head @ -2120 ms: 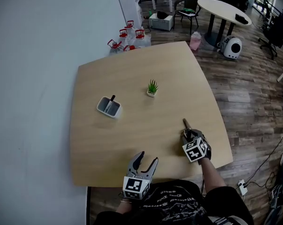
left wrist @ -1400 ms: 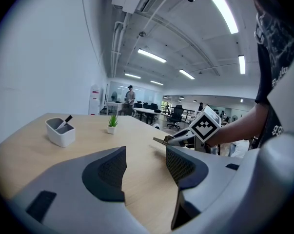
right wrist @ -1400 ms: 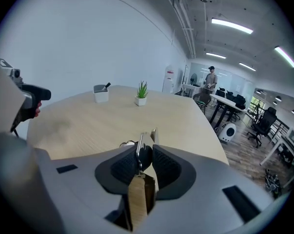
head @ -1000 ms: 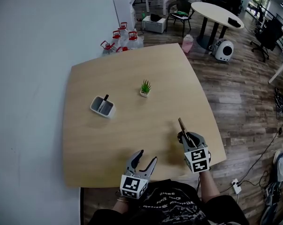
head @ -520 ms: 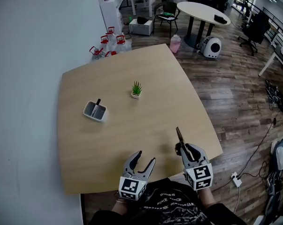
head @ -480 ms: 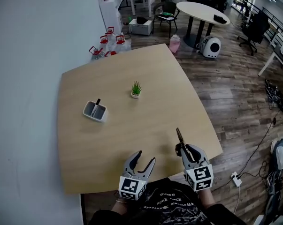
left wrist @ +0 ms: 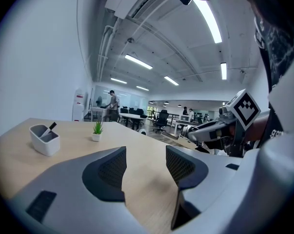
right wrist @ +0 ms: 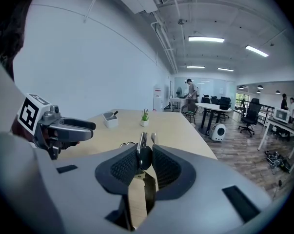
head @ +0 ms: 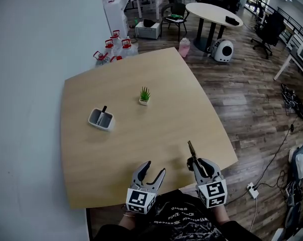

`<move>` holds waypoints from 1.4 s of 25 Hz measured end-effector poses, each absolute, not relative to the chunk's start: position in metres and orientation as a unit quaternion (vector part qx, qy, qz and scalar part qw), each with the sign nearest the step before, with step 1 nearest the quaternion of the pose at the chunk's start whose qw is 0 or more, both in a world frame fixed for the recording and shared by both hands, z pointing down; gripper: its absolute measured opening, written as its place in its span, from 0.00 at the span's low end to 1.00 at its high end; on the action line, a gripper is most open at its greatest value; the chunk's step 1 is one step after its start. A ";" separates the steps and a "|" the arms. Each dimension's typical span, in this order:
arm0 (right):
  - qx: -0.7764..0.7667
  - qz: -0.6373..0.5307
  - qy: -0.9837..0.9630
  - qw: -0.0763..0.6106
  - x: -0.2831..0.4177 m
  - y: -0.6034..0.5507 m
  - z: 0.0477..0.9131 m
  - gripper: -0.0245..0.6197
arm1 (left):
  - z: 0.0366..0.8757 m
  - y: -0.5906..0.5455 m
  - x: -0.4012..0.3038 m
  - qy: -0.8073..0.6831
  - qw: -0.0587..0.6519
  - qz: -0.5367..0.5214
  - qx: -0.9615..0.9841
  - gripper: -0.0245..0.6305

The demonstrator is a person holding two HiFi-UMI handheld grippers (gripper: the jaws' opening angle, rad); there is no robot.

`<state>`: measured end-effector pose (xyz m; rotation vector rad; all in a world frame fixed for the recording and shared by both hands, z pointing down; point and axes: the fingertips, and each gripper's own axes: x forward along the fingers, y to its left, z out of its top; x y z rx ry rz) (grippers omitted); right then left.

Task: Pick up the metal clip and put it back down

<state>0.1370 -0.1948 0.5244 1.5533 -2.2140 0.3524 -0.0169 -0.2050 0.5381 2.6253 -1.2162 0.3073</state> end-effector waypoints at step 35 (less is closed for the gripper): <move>0.331 -0.022 -0.887 0.322 0.018 -0.317 0.562 0.18 | 0.546 -0.216 -0.100 -0.566 0.134 0.118 0.805 0.44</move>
